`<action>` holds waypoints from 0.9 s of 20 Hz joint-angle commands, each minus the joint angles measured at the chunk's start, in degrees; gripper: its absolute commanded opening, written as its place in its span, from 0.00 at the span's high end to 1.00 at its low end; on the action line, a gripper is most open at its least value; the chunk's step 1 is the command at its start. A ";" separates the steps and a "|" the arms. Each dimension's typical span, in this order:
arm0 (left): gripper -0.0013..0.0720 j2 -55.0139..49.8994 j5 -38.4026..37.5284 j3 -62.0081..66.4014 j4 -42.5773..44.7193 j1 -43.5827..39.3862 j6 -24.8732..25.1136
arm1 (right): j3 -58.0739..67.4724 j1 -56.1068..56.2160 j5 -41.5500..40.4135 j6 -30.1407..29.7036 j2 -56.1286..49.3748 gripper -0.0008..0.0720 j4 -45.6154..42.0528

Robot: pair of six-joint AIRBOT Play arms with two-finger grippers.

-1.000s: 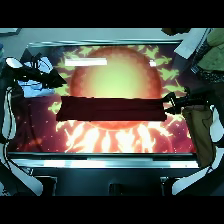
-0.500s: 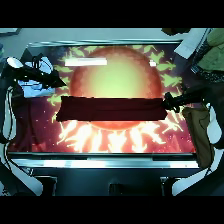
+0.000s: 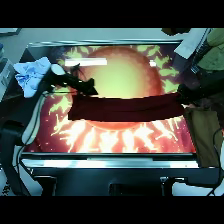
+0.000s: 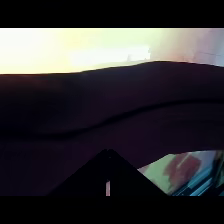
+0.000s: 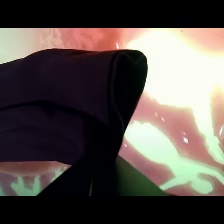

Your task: Fold the clothes and pants, and hang the long-sleeved shirts on hangers.

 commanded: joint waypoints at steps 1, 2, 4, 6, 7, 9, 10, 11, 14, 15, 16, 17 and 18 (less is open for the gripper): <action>0.96 -2.93 12.04 -0.90 -4.52 -12.63 -5.99 | 0.26 0.04 -3.15 2.36 6.32 0.94 -3.98; 0.96 -4.15 15.04 -0.90 -6.67 -15.67 -6.91 | 0.70 0.00 -3.67 2.95 7.43 0.94 -4.59; 0.96 -6.75 20.81 -0.90 -11.69 -21.18 -8.33 | 2.38 0.00 -4.48 4.50 9.07 0.94 -5.86; 0.96 -8.90 25.66 -0.87 -16.55 -25.07 -8.33 | 5.75 0.00 -6.43 6.34 9.29 0.94 -6.19; 0.96 -9.77 28.09 -0.87 -18.80 -26.53 -8.33 | 7.48 0.00 -7.10 7.21 9.29 0.94 -6.08; 0.96 -11.47 32.06 -0.76 -23.41 -28.83 -8.33 | 10.54 0.00 -8.57 7.98 9.29 0.94 -5.86; 0.96 -12.28 33.09 -0.48 -25.44 -29.66 -8.35 | 11.74 0.00 -9.09 8.24 9.29 0.94 -5.86; 0.96 -13.18 33.99 -0.04 -27.50 -30.47 -8.33 | 12.81 0.00 -9.55 8.33 9.29 0.94 -5.88; 0.96 -16.17 34.47 3.17 -30.29 -32.11 -8.35 | 14.56 0.00 -10.05 8.76 9.29 0.94 -5.88; 0.96 -16.76 34.47 4.22 -30.27 -32.52 -8.79 | 14.78 0.00 -10.25 8.83 9.29 0.94 -5.88; 0.96 -16.98 34.49 4.92 -30.27 -32.76 -9.35 | 14.78 0.00 -10.56 9.20 9.29 0.94 -5.88; 0.96 -16.87 34.49 4.94 -30.27 -32.85 -9.33 | 14.78 0.00 -10.93 9.18 9.29 0.94 -5.88; 0.96 -16.83 33.24 4.94 -30.25 -32.72 -9.33 | 14.78 0.00 -11.26 9.29 9.29 0.94 -5.84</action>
